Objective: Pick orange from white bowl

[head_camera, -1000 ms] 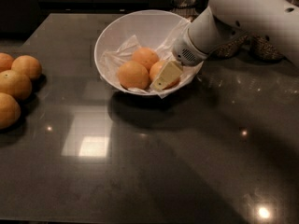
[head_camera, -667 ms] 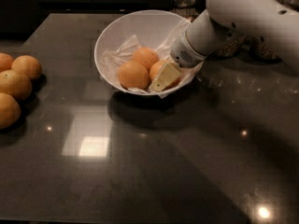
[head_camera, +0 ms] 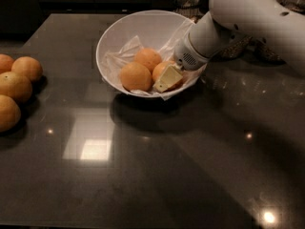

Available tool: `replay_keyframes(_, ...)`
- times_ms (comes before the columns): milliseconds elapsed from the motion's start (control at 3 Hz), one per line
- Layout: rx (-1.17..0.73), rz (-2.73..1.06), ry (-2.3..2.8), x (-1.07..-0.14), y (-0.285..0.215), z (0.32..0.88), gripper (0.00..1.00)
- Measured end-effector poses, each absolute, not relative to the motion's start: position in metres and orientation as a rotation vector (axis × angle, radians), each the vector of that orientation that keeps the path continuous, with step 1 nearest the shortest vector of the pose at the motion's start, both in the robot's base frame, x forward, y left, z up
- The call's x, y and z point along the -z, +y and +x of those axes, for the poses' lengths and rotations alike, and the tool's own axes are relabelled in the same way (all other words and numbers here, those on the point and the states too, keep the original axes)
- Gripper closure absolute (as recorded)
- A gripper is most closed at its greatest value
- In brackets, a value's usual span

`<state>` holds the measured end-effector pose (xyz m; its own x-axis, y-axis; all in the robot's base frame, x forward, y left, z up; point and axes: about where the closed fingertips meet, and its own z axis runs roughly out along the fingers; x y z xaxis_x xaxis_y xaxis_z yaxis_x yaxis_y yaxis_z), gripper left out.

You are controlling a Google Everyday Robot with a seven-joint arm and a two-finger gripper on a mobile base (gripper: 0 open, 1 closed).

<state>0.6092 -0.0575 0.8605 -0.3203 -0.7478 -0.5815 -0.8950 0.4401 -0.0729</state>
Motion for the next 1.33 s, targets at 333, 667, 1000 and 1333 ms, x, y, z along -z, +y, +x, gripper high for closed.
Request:
replay_keyframes(333,-0.355,-1.378,2.149,-0.861,-0.057,0.609,0.81)
replay_keyframes(667,-0.344,-1.416,2.081,-0.89,-0.058,0.607,1.0)
replay_keyframes(1000,-0.35,-1.461,2.008,-0.924,-0.058,0.608,1.0)
replay_keyframes(1333,-0.359,-1.497,1.931,-0.955,-0.056,0.609,1.0)
